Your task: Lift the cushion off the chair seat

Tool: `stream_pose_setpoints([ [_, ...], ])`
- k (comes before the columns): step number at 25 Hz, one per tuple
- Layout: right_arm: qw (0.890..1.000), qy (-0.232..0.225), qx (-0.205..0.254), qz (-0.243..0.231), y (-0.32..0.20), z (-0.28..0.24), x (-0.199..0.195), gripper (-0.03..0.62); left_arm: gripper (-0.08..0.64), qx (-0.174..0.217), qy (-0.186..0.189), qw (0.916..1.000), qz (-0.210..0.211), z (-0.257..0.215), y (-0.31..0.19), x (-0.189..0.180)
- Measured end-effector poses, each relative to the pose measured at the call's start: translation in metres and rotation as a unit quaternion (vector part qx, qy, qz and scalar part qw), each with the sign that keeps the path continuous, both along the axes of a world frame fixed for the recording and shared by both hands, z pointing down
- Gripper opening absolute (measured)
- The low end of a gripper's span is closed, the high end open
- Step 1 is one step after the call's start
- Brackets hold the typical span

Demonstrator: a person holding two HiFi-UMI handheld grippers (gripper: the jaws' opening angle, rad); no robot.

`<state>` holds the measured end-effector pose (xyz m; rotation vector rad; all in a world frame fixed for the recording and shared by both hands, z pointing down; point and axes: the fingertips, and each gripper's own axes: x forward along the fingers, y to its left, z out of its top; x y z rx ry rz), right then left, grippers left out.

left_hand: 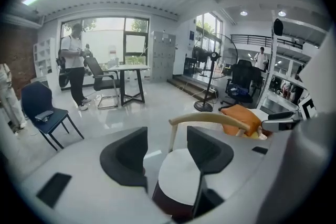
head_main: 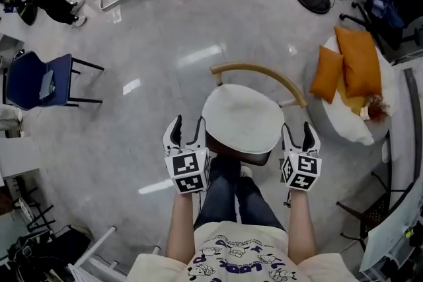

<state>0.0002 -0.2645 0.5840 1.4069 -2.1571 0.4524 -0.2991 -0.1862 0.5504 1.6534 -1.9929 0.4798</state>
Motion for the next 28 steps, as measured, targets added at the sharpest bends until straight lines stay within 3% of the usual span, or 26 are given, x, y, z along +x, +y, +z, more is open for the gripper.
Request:
stream_pose_setpoints([
  [12,0.995,0.044,-0.085,0.026,-0.031,0.121,0.007,0.302,0.245,-0.093,0.017,0.9937,0.059,0.131,-0.061,-0.006],
  [28,0.975,0.077,-0.197,0.070,-0.021,0.293,0.030,0.302,0.247,-0.199,0.049,0.9724,0.112,0.304,-0.074,0.004],
])
